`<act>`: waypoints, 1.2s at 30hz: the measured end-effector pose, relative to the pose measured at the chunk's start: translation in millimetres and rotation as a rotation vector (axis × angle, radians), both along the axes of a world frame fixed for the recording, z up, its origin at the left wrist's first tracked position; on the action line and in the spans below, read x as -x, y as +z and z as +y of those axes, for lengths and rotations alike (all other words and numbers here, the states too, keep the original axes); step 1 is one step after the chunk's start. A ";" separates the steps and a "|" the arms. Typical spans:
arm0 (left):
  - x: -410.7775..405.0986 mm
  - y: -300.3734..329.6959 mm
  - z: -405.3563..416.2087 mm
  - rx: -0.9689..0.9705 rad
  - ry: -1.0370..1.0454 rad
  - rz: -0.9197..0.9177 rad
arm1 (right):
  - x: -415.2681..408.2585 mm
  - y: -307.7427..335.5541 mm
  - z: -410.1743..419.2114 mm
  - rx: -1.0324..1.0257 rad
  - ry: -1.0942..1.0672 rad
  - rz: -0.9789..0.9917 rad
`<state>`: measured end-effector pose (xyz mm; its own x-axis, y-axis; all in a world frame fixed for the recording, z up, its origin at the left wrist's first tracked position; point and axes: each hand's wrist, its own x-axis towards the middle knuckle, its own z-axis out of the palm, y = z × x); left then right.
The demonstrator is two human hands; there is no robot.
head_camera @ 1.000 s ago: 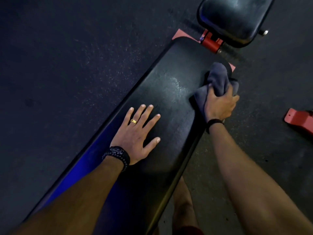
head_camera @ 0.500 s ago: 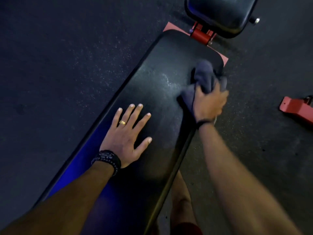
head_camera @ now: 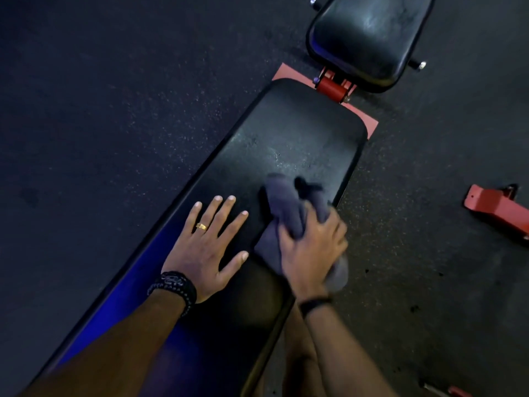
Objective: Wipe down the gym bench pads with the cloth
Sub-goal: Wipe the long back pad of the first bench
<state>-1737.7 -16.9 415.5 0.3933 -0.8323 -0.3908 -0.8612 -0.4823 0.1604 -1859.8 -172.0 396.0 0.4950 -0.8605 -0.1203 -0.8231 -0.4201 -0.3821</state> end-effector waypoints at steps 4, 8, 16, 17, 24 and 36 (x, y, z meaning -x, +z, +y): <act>1.2 -0.8 1.4 0.006 0.011 0.004 | -93.7 -27.3 -113.4 0.116 -0.088 0.215; 0.4 -1.0 0.6 0.007 0.005 -0.008 | -132.1 -36.0 -148.2 0.098 -0.108 0.263; 0.5 0.3 -2.2 -0.041 -0.043 -0.021 | -6.9 11.6 0.9 0.054 0.369 0.100; -0.1 0.4 -2.0 -0.038 -0.038 -0.019 | -20.1 7.6 -9.5 0.068 0.373 0.092; 0.2 0.2 -0.1 -0.027 -0.011 -0.028 | -169.0 -36.8 -120.2 0.133 0.212 0.197; -0.3 -2.2 0.2 0.046 0.009 0.007 | -65.8 -5.6 -53.7 0.055 0.644 0.046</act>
<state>-1737.4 -16.8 413.3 0.3983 -0.8458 -0.3550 -0.8554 -0.4822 0.1890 -1794.0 -225.7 390.4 0.9098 -0.3981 -0.1174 -0.4142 -0.8534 -0.3163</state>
